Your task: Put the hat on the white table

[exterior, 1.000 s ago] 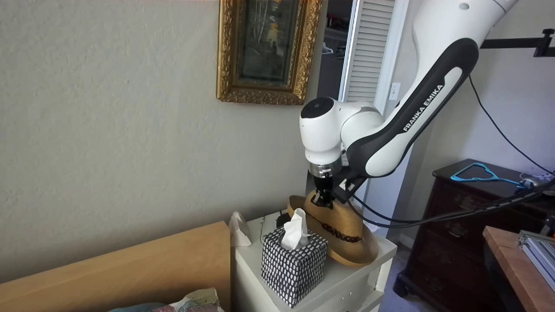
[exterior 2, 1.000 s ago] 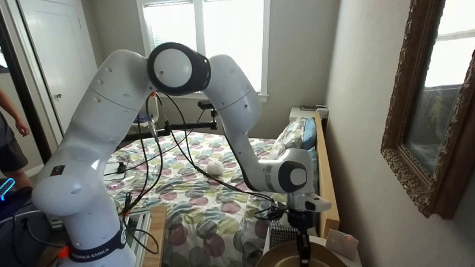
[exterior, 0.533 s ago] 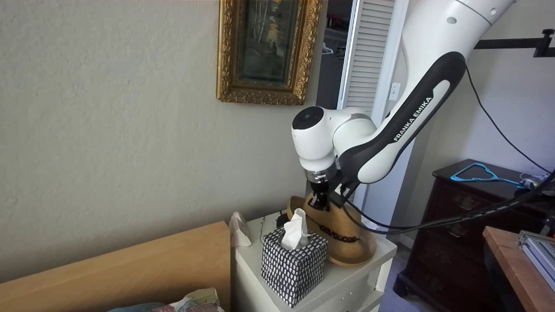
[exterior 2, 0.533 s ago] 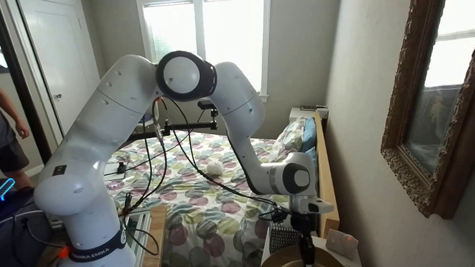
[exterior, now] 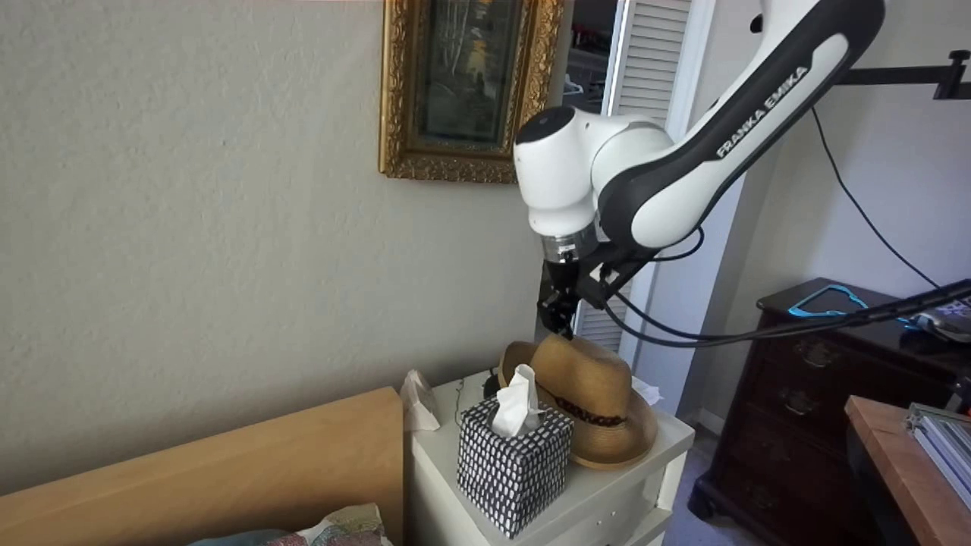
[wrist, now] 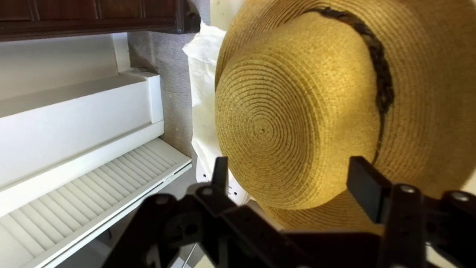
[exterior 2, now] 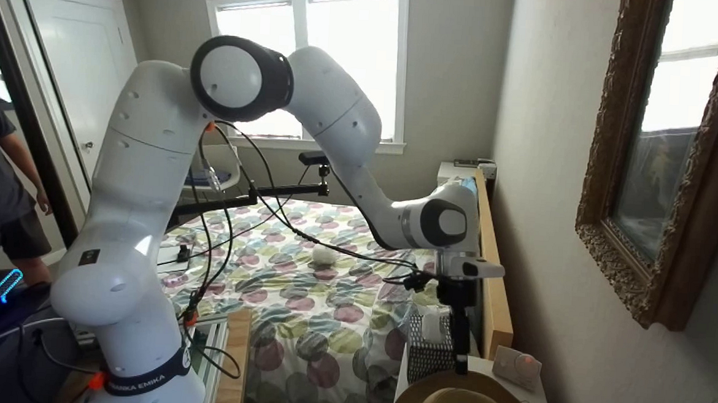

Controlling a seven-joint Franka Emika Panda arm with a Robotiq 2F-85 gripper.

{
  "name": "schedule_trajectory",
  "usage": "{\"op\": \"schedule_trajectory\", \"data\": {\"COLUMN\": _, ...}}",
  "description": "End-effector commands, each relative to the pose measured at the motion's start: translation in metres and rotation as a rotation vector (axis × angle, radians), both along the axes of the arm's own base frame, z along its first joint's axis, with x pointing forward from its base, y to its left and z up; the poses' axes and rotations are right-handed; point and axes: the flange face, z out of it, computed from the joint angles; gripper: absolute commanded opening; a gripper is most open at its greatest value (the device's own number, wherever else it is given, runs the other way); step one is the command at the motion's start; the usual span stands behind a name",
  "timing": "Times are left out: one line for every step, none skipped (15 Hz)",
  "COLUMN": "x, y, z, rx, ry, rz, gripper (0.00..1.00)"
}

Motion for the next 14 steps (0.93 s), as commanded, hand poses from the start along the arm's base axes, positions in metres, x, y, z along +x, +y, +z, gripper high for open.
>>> {"op": "schedule_trajectory", "data": {"x": -0.035, "y": 0.023, "z": 0.071, "rx": 0.159, "ry": -0.048, "rz": -0.083, "gripper": 1.0}}
{"op": "schedule_trajectory", "data": {"x": -0.044, "y": 0.028, "z": 0.089, "rx": 0.207, "ry": -0.063, "rz": -0.092, "gripper": 1.0}}
{"op": "schedule_trajectory", "data": {"x": -0.052, "y": 0.034, "z": 0.104, "rx": 0.254, "ry": -0.085, "rz": -0.104, "gripper": 1.0}}
{"op": "schedule_trajectory", "data": {"x": -0.061, "y": 0.037, "z": 0.12, "rx": 0.301, "ry": -0.109, "rz": -0.124, "gripper": 1.0}}
{"op": "schedule_trajectory", "data": {"x": -0.071, "y": 0.039, "z": 0.134, "rx": 0.349, "ry": -0.131, "rz": -0.132, "gripper": 1.0}}
{"op": "schedule_trajectory", "data": {"x": -0.084, "y": 0.041, "z": 0.148, "rx": 0.399, "ry": -0.145, "rz": -0.127, "gripper": 1.0}}
{"op": "schedule_trajectory", "data": {"x": -0.094, "y": 0.042, "z": 0.16, "rx": 0.447, "ry": -0.158, "rz": -0.12, "gripper": 1.0}}
{"op": "schedule_trajectory", "data": {"x": -0.106, "y": 0.042, "z": 0.173, "rx": 0.497, "ry": -0.169, "rz": -0.105, "gripper": 1.0}}
{"op": "schedule_trajectory", "data": {"x": -0.118, "y": 0.042, "z": 0.184, "rx": 0.543, "ry": -0.176, "rz": -0.076, "gripper": 1.0}}
{"op": "schedule_trajectory", "data": {"x": -0.129, "y": 0.04, "z": 0.193, "rx": 0.583, "ry": -0.183, "rz": -0.038, "gripper": 1.0}}
{"op": "schedule_trajectory", "data": {"x": -0.142, "y": 0.036, "z": 0.202, "rx": 0.611, "ry": -0.186, "rz": 0.016, "gripper": 1.0}}
{"op": "schedule_trajectory", "data": {"x": -0.152, "y": 0.032, "z": 0.208, "rx": 0.643, "ry": -0.187, "rz": 0.063, "gripper": 1.0}}
{"op": "schedule_trajectory", "data": {"x": -0.161, "y": 0.027, "z": 0.213, "rx": 0.668, "ry": -0.183, "rz": 0.115, "gripper": 1.0}}
{"op": "schedule_trajectory", "data": {"x": -0.171, "y": 0.021, "z": 0.217, "rx": 0.695, "ry": -0.176, "rz": 0.175, "gripper": 1.0}}
